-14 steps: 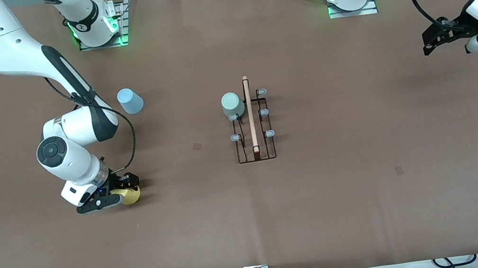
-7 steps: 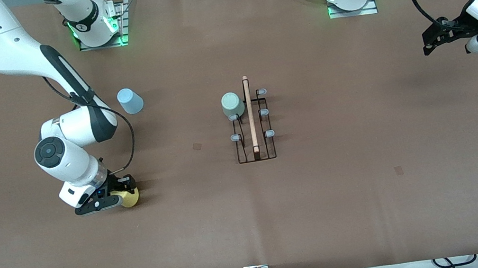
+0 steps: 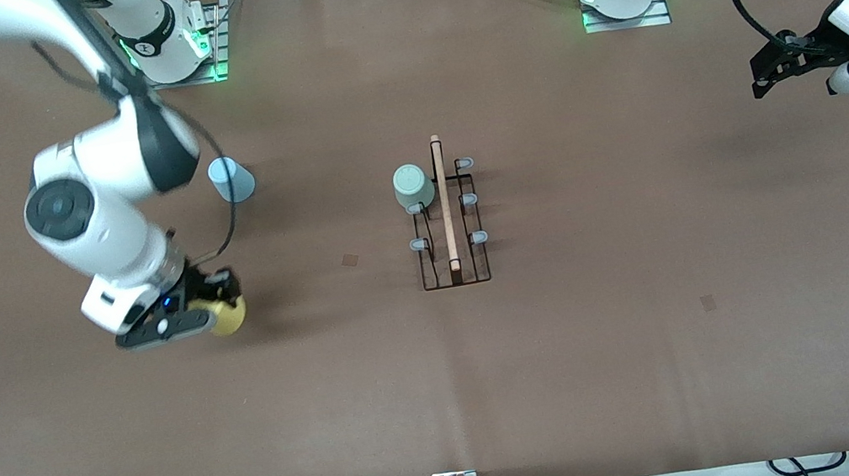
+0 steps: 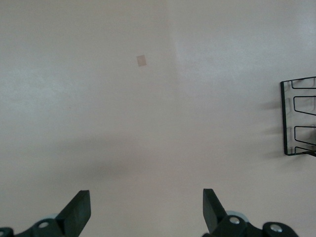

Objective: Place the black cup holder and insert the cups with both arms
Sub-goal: 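Carry the yellow cup with the right gripper over the rack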

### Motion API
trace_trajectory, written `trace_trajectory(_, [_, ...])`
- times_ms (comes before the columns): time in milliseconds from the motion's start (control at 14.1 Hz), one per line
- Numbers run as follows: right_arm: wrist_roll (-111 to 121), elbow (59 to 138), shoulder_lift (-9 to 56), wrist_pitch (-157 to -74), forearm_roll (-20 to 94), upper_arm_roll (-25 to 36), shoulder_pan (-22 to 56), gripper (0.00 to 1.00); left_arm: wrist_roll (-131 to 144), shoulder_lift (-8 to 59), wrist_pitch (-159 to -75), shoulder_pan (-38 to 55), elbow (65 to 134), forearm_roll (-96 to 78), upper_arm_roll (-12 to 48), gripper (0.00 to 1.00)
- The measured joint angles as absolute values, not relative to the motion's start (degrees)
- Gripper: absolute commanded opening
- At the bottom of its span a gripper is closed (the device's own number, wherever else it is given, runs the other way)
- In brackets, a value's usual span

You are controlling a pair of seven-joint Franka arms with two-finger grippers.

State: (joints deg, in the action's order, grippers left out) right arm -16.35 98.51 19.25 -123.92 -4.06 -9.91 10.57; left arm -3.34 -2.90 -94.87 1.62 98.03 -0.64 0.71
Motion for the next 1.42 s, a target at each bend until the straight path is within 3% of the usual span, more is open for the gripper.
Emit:
trace_trajectory(284, [-31.79, 94.27, 19.58, -122.05, -2.45, -10.47, 20.52, 0.09, -3.34, -2.90, -94.87, 1.56, 98.02, -0.64, 0.69, 1.00])
trace_trajectory(639, [-46.91, 84.79, 29.03, -124.75, -7.78, -10.41, 30.34, 0.09, -3.34, -2.90, -94.87, 1.49, 98.01, -0.64, 0.66, 1.00])
trace_trajectory(1419, [-47.79, 82.21, 36.02, -130.38, -10.77, -10.24, 33.40, 0.10, -3.34, -2.90, -94.83, 1.47, 98.00, -0.64, 0.65, 1.00])
